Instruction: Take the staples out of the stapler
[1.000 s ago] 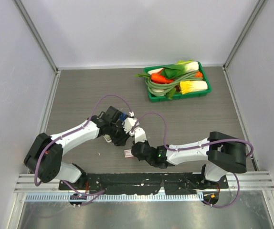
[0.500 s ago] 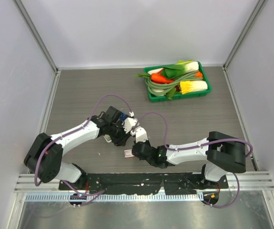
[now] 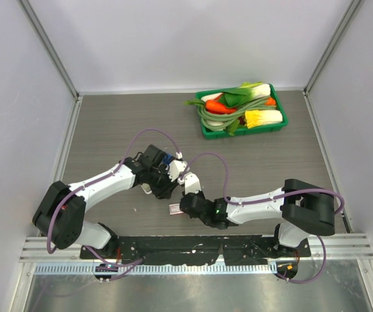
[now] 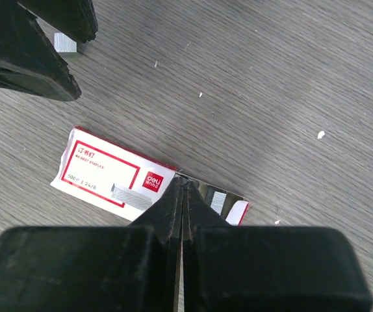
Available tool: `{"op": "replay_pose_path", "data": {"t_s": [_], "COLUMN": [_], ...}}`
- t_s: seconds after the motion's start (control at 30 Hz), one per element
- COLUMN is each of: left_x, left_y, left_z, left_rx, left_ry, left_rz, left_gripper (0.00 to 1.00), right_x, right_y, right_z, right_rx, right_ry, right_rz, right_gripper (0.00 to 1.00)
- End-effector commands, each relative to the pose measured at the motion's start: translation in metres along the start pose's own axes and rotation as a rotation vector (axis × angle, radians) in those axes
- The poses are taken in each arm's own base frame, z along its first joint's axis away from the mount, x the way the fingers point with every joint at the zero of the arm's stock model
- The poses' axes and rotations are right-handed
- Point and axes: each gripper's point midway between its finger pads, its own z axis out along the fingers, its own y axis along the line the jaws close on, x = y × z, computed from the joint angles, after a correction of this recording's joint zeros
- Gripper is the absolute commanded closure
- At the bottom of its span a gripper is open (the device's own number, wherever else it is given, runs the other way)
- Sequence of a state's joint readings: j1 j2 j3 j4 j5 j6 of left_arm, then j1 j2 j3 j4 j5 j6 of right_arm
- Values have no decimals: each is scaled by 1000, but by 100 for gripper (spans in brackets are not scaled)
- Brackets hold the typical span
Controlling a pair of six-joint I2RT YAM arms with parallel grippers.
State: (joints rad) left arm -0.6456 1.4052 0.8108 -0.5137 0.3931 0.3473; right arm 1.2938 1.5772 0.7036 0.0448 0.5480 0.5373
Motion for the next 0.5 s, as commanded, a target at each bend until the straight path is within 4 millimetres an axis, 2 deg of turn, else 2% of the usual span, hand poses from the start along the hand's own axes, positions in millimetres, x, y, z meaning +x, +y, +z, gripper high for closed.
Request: {"op": "replay_pose_path", "data": {"t_s": [0.0,0.17,0.27,0.47], "left_x": [-6,-6,-6,-6], "left_y": [-3,-3,-3,-4], "left_z": [-1,-1,-1,0], "left_rx": [15,20,20,23], "left_ry": [-24,-22,-24,-25], "left_rz": [17,14,15,13], "left_gripper": [62,62,62,62], "right_x": [-36,-38,-39,-19], "right_y": [14,12,-1,-18], "right_z": [-11,-15,-22,-24], "right_rx": [-54,-56,-18,30], "right_ry": [-85,-90,-108,-78], "right_rz": [61,76,92,114], "right_gripper": [96,96,95,99]}}
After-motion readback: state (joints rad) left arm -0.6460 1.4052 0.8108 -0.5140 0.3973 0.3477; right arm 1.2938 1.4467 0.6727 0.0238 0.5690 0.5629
